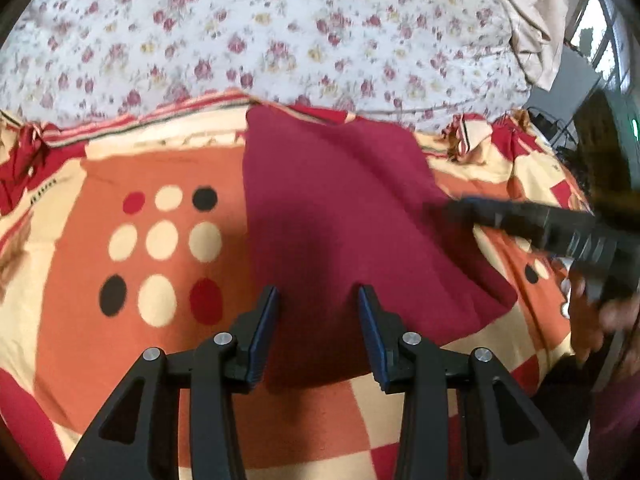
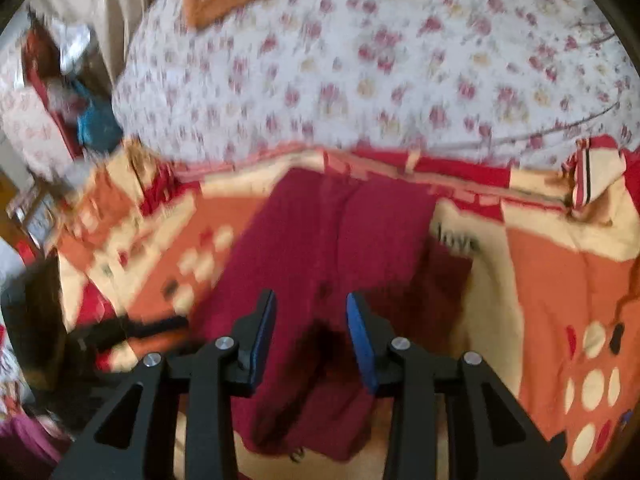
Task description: Fold small clothes
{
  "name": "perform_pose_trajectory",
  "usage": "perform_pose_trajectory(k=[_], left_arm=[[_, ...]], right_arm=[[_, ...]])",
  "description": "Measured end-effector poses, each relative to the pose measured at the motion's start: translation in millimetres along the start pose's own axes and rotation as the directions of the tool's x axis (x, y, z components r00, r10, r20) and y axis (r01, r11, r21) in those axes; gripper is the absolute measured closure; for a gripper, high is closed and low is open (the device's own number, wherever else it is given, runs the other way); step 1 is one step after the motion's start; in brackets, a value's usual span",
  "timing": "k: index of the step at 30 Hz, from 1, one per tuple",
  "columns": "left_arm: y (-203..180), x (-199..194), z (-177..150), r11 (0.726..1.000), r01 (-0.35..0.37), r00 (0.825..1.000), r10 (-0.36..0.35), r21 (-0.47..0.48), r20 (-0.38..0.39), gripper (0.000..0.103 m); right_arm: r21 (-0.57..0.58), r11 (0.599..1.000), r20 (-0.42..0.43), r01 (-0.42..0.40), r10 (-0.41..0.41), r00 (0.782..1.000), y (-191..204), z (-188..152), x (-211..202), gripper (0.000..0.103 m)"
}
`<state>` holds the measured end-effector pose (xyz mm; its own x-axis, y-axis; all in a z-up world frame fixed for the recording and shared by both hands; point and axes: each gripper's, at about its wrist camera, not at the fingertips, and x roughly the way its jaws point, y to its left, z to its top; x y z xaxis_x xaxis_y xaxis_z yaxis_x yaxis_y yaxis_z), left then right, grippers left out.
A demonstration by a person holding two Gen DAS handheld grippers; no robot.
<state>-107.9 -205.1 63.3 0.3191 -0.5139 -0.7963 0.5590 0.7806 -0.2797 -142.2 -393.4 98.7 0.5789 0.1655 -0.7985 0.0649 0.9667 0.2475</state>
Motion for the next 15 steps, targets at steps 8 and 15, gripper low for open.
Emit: perform_pose_trajectory(k=[8, 15], left_arm=[[-8, -1, -7, 0.998, -0.028, 1.0, 0.027, 0.049, 0.012, 0.084], [-8, 2, -8, 0.998, -0.046, 0.999, 0.045, 0.047, 0.017, 0.084]], right_arm=[[0.06, 0.997, -0.037, 0.043, -0.041, 0.998, -25, -51, -5, 0.067], [0.145, 0.988, 0.068, 0.047, -0.057, 0.996, -33, -12, -16, 0.053]])
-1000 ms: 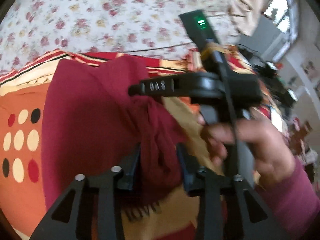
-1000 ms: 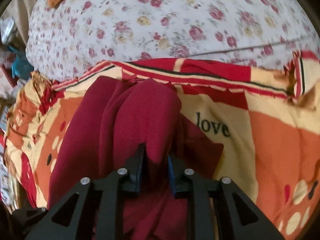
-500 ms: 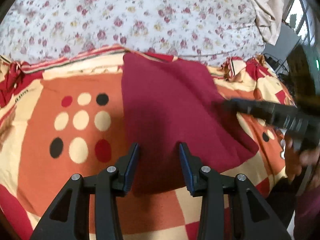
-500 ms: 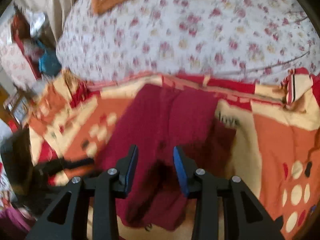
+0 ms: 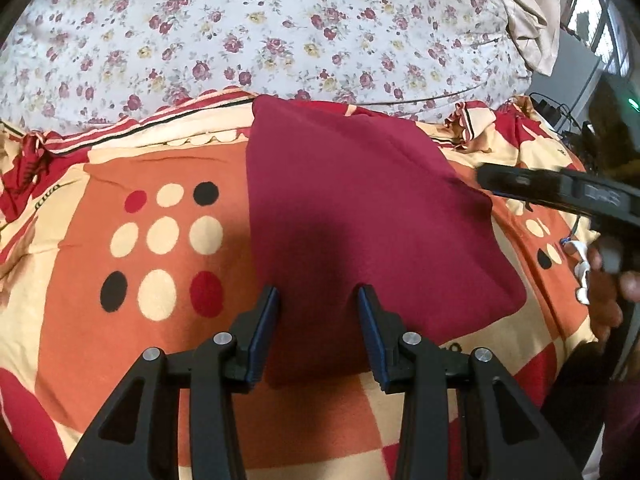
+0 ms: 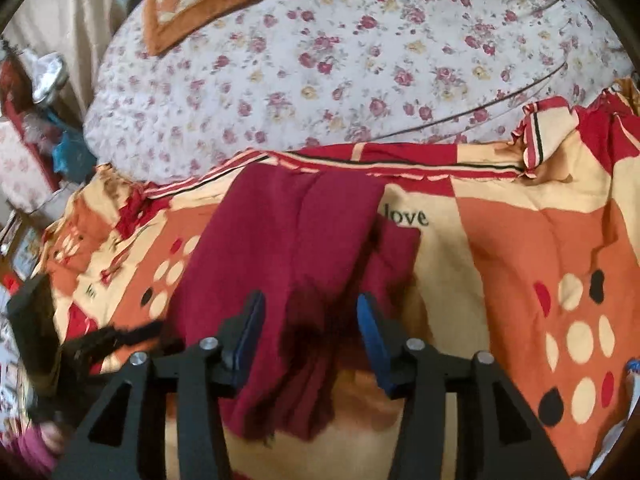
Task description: Fold small clothes
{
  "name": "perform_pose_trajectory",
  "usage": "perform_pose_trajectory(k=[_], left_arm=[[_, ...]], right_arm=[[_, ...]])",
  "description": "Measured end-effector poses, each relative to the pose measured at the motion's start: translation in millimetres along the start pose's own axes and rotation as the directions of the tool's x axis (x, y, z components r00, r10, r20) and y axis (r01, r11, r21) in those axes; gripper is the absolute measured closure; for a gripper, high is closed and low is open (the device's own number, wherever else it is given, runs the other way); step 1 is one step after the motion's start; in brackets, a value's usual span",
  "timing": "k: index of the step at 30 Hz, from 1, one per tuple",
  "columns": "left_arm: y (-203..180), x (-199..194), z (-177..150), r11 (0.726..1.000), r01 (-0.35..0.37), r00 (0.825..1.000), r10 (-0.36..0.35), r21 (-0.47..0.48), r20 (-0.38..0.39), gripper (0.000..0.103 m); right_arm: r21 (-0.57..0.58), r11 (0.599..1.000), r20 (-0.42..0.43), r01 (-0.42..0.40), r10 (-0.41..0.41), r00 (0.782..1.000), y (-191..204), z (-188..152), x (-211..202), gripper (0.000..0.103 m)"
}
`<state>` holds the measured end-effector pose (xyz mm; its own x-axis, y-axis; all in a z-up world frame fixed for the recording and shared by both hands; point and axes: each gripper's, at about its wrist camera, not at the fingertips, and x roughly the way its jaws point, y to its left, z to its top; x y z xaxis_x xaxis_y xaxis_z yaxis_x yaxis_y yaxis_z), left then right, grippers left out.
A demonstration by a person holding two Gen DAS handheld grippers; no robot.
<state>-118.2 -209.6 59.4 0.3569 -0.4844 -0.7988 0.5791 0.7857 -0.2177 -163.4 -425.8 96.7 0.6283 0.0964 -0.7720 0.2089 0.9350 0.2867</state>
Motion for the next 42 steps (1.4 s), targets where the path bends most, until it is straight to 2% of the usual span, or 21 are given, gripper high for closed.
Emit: perform_pose_trajectory(k=[1, 2, 3, 4, 5, 9, 12, 16, 18, 20, 22, 26, 30, 34, 36, 38, 40, 42], left_arm=[[-1, 0, 0, 1.0, -0.005, 1.0, 0.005, 0.002, -0.001, 0.084], [-1, 0, 1, 1.0, -0.006, 1.0, 0.006, 0.001, -0.002, 0.084], [-1, 0, 1, 1.0, -0.007, 1.0, 0.007, 0.0, -0.003, 0.084], [-1, 0, 1, 1.0, -0.005, 1.0, 0.005, 0.0, -0.004, 0.084], [0, 0, 1, 1.0, -0.005, 1.0, 0.005, 0.001, -0.004, 0.084], [0, 1, -1, 1.0, 0.002, 1.0, -0.002, 0.003, -0.003, 0.084], [-1, 2, -1, 1.0, -0.009, 1.0, 0.009, 0.006, -0.001, 0.084], [0, 1, -1, 1.0, -0.012, 1.0, 0.012, -0.008, 0.001, 0.084], [1, 1, -1, 1.0, -0.008, 1.0, 0.008, -0.016, 0.0, 0.084], [1, 2, -2, 1.0, -0.011, 1.0, 0.011, -0.017, 0.001, 0.084], [0, 2, -2, 1.0, -0.017, 1.0, 0.017, -0.014, 0.002, 0.084], [-1, 2, -2, 1.0, -0.018, 1.0, 0.018, -0.015, 0.001, 0.084], [-1, 2, -3, 1.0, -0.019, 1.0, 0.019, -0.014, 0.002, 0.082], [8, 0, 0, 0.998, 0.042, 0.999, -0.042, -0.055, -0.003, 0.082], [16, -3, 3, 0.99, 0.103, 0.995, -0.103, -0.096, 0.004, 0.08], [28, -4, 9, 0.973, 0.176, 0.984, -0.176, -0.151, 0.015, 0.075], [38, -3, 14, 0.954, 0.22, 0.975, -0.219, -0.204, 0.025, 0.069], [45, 1, 19, 0.937, 0.253, 0.967, -0.253, -0.241, 0.032, 0.066]], right_arm=[[0.0, 1.0, -0.016, 0.001, -0.001, 1.0, 3, 3, 12, 0.056], [-0.004, 1.0, -0.035, 0.0, 0.0, 0.999, 4, 4, 21, 0.073], [-0.013, 1.0, -0.058, 0.001, -0.001, 0.998, 6, 4, 29, 0.084], [-0.031, 0.999, -0.074, 0.02, -0.022, 0.997, 7, 2, 35, 0.085], [-0.044, 0.998, -0.061, 0.041, -0.044, 0.997, 9, -2, 35, 0.086], [-0.013, 0.999, 0.0, 0.042, -0.042, 0.999, 1, -20, 16, 0.087], [-0.003, 0.998, -0.028, 0.057, -0.057, 0.998, -6, -30, 27, 0.087], [0.007, 0.999, -0.007, 0.05, -0.05, 0.999, -2, -25, 17, 0.084], [-0.008, 0.998, 0.012, 0.064, -0.064, 0.998, 6, -24, 6, 0.08], [-0.039, 0.997, 0.036, 0.064, -0.062, 0.997, 18, -28, -3, 0.07], [-0.066, 0.995, 0.037, 0.077, -0.075, 0.997, 25, -31, -4, 0.067], [-0.074, 0.988, -0.017, 0.134, -0.135, 0.991, 20, -40, 13, 0.071], [-0.084, 0.991, -0.02, 0.107, -0.109, 0.994, 15, -51, 22, 0.076], [-0.077, 0.994, -0.025, 0.078, -0.08, 0.996, 14, -53, 16, 0.078], [-0.016, 0.999, -0.003, 0.035, -0.035, 0.999, 4, -53, 8, 0.065], [0.066, 0.998, 0.031, 0.006, -0.008, 0.999, -11, -52, 2, 0.031], [0.14, 0.99, 0.054, -0.007, -0.001, 0.999, -28, -49, 0, 0.026], [0.181, 0.982, 0.059, -0.05, 0.04, 0.997, -37, -46, 3, 0.023]])
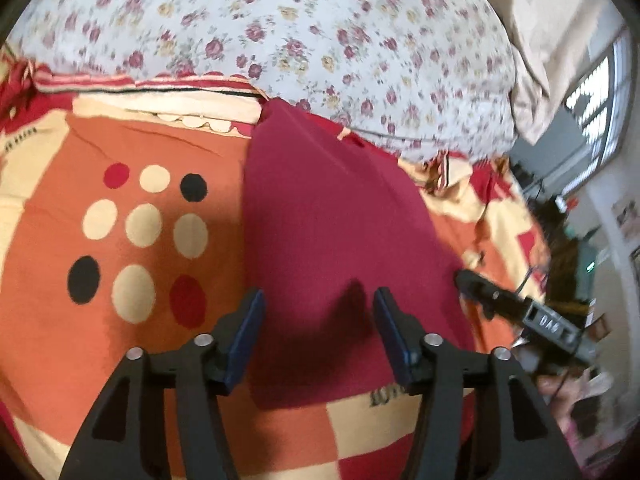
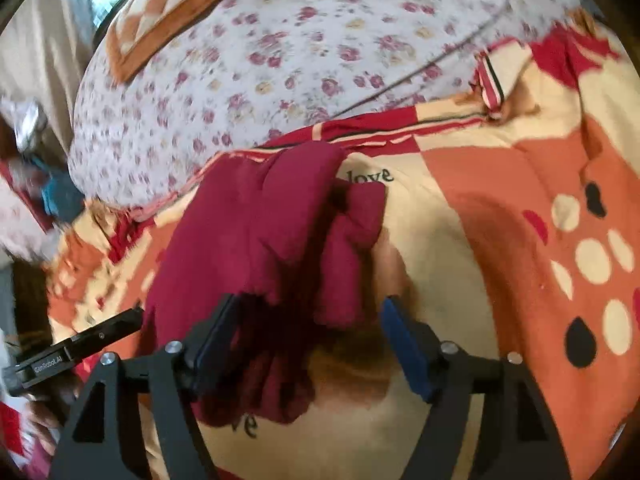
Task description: Fold small clothes
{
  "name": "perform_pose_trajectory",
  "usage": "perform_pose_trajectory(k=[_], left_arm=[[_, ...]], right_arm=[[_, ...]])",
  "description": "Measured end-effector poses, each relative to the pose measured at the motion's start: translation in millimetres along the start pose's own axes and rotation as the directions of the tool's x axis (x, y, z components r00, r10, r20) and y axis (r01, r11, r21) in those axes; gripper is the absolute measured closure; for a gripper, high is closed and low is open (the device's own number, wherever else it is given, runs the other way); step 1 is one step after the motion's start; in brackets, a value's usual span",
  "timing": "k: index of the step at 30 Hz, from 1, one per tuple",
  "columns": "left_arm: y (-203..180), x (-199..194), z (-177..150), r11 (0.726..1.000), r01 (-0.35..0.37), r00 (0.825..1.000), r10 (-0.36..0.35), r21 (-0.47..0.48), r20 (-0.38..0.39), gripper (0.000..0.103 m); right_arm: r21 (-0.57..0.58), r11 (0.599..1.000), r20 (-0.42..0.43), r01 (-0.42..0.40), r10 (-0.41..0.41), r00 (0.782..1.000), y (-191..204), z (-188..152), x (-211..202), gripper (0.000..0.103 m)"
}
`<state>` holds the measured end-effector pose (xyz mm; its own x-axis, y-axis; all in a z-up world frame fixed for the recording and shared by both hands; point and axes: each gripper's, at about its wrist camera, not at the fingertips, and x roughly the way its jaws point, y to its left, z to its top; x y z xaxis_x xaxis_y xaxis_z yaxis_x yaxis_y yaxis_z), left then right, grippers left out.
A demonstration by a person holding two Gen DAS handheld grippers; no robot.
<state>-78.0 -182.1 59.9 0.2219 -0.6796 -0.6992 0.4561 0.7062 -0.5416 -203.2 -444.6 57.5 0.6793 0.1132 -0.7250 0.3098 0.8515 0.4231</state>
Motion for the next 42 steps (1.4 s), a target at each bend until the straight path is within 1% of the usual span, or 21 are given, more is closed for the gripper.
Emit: perform_pose_trajectory(k=[1, 4, 6, 8, 11, 13, 16, 19, 22, 24, 25, 26, 27, 28, 29, 30, 31, 33, 35, 37, 42], left_arm=[[1, 3, 4, 1.0, 0.016, 1.0, -0.016, -0.012, -0.004, 0.065], [5, 13, 14, 0.998, 0.042, 0.999, -0.043, -0.037, -0.013, 0.064], [8, 20, 20, 0.996, 0.064, 0.998, -0.065, -0.056, -0.007, 0.053], [14, 28, 26, 0.993, 0.086, 0.996, -0.087, -0.084, -0.005, 0.05], [22, 38, 33, 0.992, 0.07, 0.997, -0.073, -0.102, -0.018, 0.049], [27, 50, 37, 0.992, 0.061, 0.997, -0.066, -0.113, -0.046, 0.049], [30, 64, 36, 0.991, 0.07, 0.993, -0.08, -0.118, -0.086, 0.047], [29, 72, 36, 0.99, 0.079, 0.992, -0.089, -0.118, -0.089, 0.044], [25, 74, 38, 0.993, 0.06, 0.993, -0.07, -0.1, -0.095, 0.044], [23, 75, 38, 0.995, 0.051, 0.993, -0.059, -0.089, -0.099, 0.044], [21, 74, 38, 0.996, 0.041, 0.994, -0.048, -0.074, -0.1, 0.046], [19, 73, 38, 0.998, 0.035, 0.994, -0.04, -0.059, -0.097, 0.05], [16, 72, 37, 0.999, 0.028, 0.995, -0.032, -0.045, -0.091, 0.052], [14, 69, 36, 0.999, 0.024, 0.996, -0.027, -0.034, -0.082, 0.057], [12, 65, 35, 0.999, 0.02, 0.997, -0.022, -0.024, -0.075, 0.061], [11, 61, 35, 1.0, 0.019, 0.997, -0.02, -0.017, -0.069, 0.065], [9, 55, 34, 1.0, 0.023, 0.998, -0.024, -0.007, -0.063, 0.067], [4, 41, 32, 0.999, 0.031, 0.998, -0.031, 0.007, -0.053, 0.07], [1, 21, 27, 0.999, 0.027, 0.999, -0.026, 0.023, -0.038, 0.071], [0, -1, 21, 1.0, 0.01, 1.0, -0.01, 0.025, -0.024, 0.071], [16, -52, -10, 0.999, -0.05, 0.999, 0.05, -0.01, -0.006, 0.071]], right_arm=[[0.016, 1.0, -0.002, -0.026, 0.026, 1.0, -3, 2, 3, 0.02], [0.018, 0.998, -0.022, -0.057, 0.057, 0.998, -7, 9, 19, 0.018], [0.013, 0.997, -0.044, -0.07, 0.07, 0.997, -9, 14, 32, 0.017], [0.025, 0.995, -0.06, -0.096, 0.098, 0.993, -10, 18, 44, 0.016], [0.021, 0.991, -0.087, -0.136, 0.137, 0.987, -8, 23, 61, 0.013], [0.016, 0.991, -0.093, -0.136, 0.137, 0.986, -7, 25, 70, 0.01], [0.021, 0.989, -0.089, -0.147, 0.148, 0.985, -6, 29, 79, 0.008], [0.028, 0.989, -0.086, -0.148, 0.15, 0.985, -6, 34, 84, 0.007], [0.024, 0.989, -0.083, -0.146, 0.148, 0.986, -5, 33, 85, 0.007], [0.01, 0.989, -0.076, -0.145, 0.145, 0.987, -5, 34, 86, 0.012], [0.0, 0.99, -0.071, -0.139, 0.139, 0.988, -4, 33, 85, 0.021], [-0.015, 0.992, -0.063, -0.126, 0.125, 0.99, -2, 33, 84, 0.034], [-0.031, 0.992, -0.052, -0.12, 0.118, 0.992, 1, 34, 81, 0.04], [-0.046, 0.992, -0.043, -0.116, 0.114, 0.993, 4, 34, 78, 0.047], [-0.064, 0.993, -0.039, -0.104, 0.102, 0.994, 8, 35, 75, 0.052], [-0.082, 0.993, -0.035, -0.091, 0.088, 0.996, 12, 35, 71, 0.055], [-0.097, 0.992, -0.03, -0.082, 0.08, 0.996, 18, 36, 67, 0.057], [-0.102, 0.99, -0.025, -0.094, 0.092, 0.995, 24, 37, 57, 0.059], [-0.11, 0.986, -0.027, -0.124, 0.122, 0.992, 34, 36, 46, 0.061], [-0.143, 0.978, -0.038, -0.149, 0.145, 0.989, 51, 31, 36, 0.061], [-0.188, 0.961, -0.1, -0.203, 0.187, 0.977, 91, -1, 27, 0.061]])
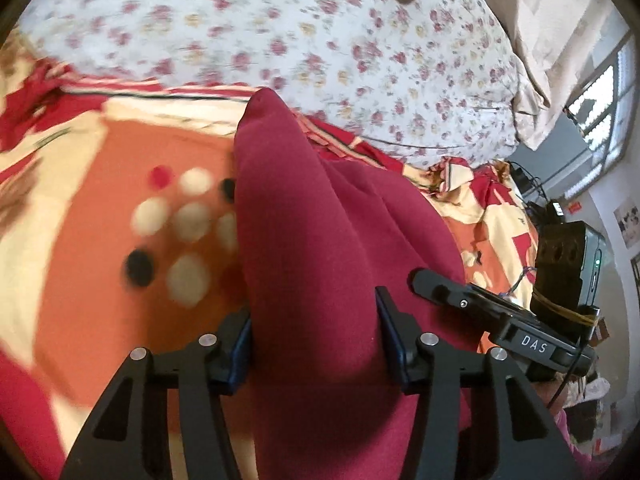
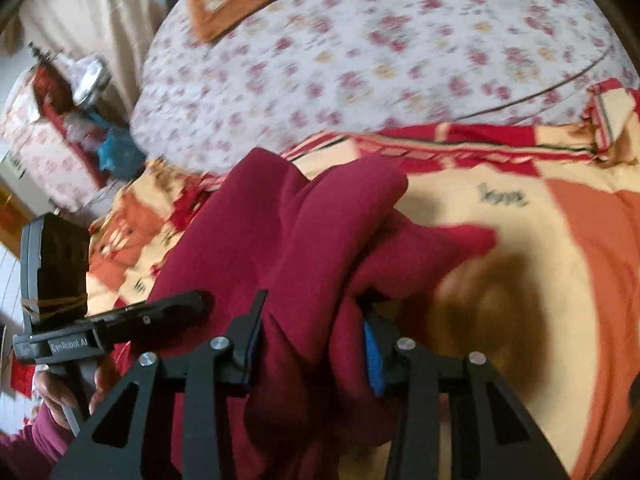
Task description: Fold small clothes
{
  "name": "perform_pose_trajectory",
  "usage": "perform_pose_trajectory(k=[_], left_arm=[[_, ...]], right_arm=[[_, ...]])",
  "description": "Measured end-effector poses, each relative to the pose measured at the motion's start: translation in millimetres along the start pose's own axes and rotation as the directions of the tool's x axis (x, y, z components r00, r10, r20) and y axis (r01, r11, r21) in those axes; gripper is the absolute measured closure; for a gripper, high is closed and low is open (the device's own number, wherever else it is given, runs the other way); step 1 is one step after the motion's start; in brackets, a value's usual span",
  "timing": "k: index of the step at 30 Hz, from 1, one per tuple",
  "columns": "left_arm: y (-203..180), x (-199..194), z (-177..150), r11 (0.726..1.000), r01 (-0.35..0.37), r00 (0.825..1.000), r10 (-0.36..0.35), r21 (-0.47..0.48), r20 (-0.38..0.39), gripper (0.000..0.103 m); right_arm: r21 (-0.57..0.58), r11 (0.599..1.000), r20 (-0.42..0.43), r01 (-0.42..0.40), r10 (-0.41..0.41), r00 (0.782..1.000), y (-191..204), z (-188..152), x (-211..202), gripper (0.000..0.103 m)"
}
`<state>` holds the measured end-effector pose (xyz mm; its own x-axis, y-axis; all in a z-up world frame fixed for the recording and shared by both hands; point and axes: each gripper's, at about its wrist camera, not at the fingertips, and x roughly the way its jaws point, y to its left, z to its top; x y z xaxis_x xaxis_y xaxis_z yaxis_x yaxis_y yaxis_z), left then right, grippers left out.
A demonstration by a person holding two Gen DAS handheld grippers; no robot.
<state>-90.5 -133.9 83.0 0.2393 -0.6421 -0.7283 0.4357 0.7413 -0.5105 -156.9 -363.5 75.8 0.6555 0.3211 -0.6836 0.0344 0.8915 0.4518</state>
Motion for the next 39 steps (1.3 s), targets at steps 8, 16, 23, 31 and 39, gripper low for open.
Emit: perform_pose_trajectory(k=[8, 16, 23, 31, 39], left_arm=[[27, -7, -51, 0.992, -0.12, 0.993, 0.119, -0.05, -0.012, 0.065], [11, -26, -56, 0.964, -0.264, 0.959, 0.266, -0.035, 0.093, 0.062], [-5, -47, -64, 0.92, -0.391, 0.908, 0.381, 0.025, 0.172, 0.062], [-19, -63, -78, 0.881, -0.469, 0.863, 0.445, 0.057, 0.239, 0.062], [-31, -73, -84, 0.863, -0.501, 0.841, 0.465, 0.07, 0.275, 0.062]], right_arm=[[-0.043, 0.996, -0.097, 0.075, -0.079, 0.992, 25, -51, 21, 0.045], [-0.004, 0.997, 0.016, 0.079, -0.078, 0.997, 27, -54, -40, 0.045], [-0.243, 0.969, 0.03, 0.053, -0.047, 0.998, 85, -59, -35, 0.052], [-0.317, 0.933, -0.057, 0.172, -0.2, 0.978, 80, -86, 1, 0.055], [-0.28, 0.937, -0.022, 0.207, -0.222, 0.975, 84, -93, -20, 0.054]])
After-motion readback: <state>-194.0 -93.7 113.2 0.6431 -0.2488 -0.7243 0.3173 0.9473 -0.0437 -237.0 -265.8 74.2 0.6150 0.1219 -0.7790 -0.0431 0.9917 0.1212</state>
